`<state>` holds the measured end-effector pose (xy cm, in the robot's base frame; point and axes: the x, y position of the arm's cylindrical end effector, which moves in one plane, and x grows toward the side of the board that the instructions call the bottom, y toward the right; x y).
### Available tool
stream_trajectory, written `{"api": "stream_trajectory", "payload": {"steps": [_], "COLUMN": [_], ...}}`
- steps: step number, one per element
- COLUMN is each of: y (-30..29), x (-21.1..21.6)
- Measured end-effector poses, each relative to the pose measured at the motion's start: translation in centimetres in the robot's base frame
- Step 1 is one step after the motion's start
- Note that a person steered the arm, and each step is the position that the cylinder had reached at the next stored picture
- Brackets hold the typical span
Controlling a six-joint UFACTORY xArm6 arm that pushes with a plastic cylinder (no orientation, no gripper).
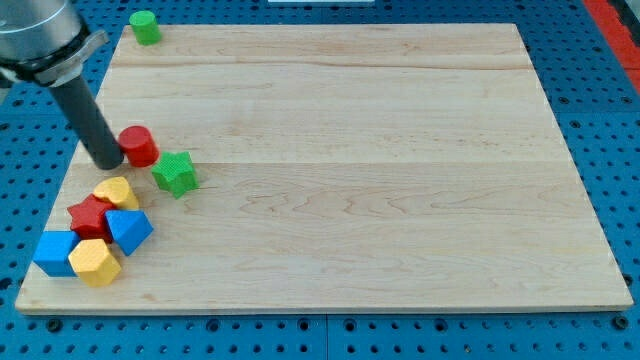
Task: Push red circle to the top center of the board
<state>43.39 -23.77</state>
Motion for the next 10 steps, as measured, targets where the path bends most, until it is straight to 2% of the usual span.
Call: {"api": "stream_trajectory", "payload": {"steps": [2, 3, 5, 7, 9, 10], "y": [7.2, 8.9, 10.6, 16.2, 14.3, 15.9], "x": [-1.5, -3.0, -9.5, -12.6, -16.0, -17.2]}}
